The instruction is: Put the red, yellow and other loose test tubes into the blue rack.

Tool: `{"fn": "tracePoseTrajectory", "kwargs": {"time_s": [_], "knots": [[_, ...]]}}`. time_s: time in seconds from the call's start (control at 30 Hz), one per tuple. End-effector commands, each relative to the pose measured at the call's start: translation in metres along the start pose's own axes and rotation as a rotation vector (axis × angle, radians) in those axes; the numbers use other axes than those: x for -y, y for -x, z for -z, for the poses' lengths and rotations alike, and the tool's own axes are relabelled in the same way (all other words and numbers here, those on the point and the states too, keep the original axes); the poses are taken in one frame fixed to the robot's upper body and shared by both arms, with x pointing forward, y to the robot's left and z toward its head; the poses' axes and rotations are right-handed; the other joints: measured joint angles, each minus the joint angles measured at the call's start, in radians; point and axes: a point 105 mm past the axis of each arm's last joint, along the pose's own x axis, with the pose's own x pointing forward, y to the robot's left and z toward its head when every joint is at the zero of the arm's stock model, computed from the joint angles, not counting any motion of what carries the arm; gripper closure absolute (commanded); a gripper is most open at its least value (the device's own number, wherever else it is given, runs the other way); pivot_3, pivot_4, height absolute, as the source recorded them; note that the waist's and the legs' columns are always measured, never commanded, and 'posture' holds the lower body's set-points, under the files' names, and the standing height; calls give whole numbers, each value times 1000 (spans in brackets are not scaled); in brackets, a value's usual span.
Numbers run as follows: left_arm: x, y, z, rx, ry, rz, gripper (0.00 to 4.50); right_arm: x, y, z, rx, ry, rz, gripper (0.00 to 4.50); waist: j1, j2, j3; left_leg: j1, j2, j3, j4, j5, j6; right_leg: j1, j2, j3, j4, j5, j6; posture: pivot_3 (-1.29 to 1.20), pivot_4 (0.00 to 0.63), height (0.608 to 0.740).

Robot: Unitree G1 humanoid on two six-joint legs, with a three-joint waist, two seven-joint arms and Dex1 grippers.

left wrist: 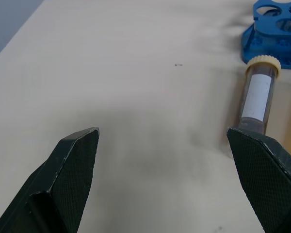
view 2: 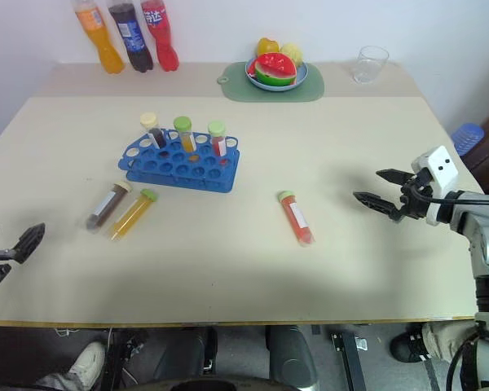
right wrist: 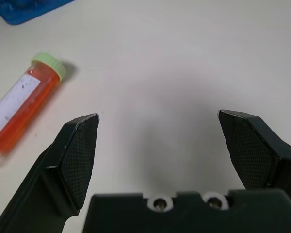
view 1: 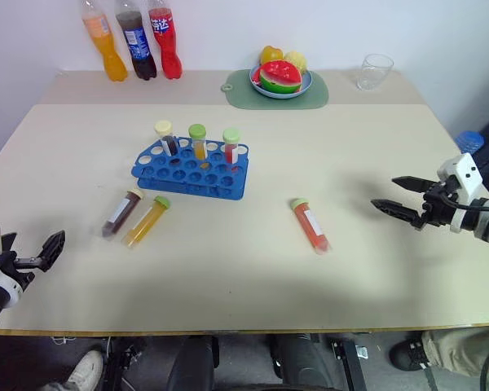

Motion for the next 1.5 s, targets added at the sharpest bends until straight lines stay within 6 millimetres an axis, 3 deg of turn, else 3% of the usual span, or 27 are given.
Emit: {"fn": "tracePoseTrajectory", "kwargs": {"time_s": [0.03,0.3,0.4,0.5,0.63,0.77,0.8,0.9,1.0,1.23,1.5], "knots": [[2,1,-7,30,-16,-6,184,6,-1,-11,40,32,33,155,0,0,0,0,0,0,0,0,0,0,0,0,0,0,0,0,150,734],[3,-7,-13,51,-12,-6,184,5,-6,-13,25,57,71,155,2,0,0,0,0,0,0,0,0,0,0,0,0,0,0,0,150,734],[14,-16,-24,92,-17,27,184,11,-7,-19,20,44,111,155,2,0,0,0,0,0,0,0,0,0,0,0,0,0,0,0,150,734],[24,-22,-35,128,-32,77,184,4,-11,-26,9,28,100,155,1,0,0,0,0,0,1,0,0,0,0,0,0,0,0,0,150,734],[79,-33,-54,214,-75,315,184,-20,-19,-43,-83,29,32,155,1,0,0,0,0,0,0,0,0,0,0,0,0,0,0,0,150,734],[117,-39,-55,229,-90,497,184,-48,-23,-54,-127,5,-39,155,4,0,0,-1,0,-1,1,0,0,0,0,0,0,0,0,0,150,734],[136,-38,-52,222,-123,582,184,-57,-24,-57,-143,-29,-64,155,4,0,0,-1,0,-1,0,0,0,0,0,0,0,0,0,0,150,734],[192,-25,-38,203,-222,853,184,-77,-32,-55,-248,-178,-84,155,1,0,0,-1,0,-1,1,0,0,0,0,0,0,0,0,0,150,734],[225,-6,-29,203,-260,1060,184,-86,-41,-46,-376,-269,-48,155,0,0,0,-1,0,-1,1,0,0,0,1,0,0,0,0,0,150,734],[253,23,-14,197,-298,1321,184,-99,-65,-44,-480,-305,-89,155,1,1,0,-6,0,-1,1,0,0,-4,0,0,0,0,-1,0,150,734],[257,42,-1,176,-323,1428,184,-100,-92,-44,-594,-426,-51,155,-1,1,0,-8,0,-2,2,0,1,-6,1,0,0,0,0,0,150,734]]}}
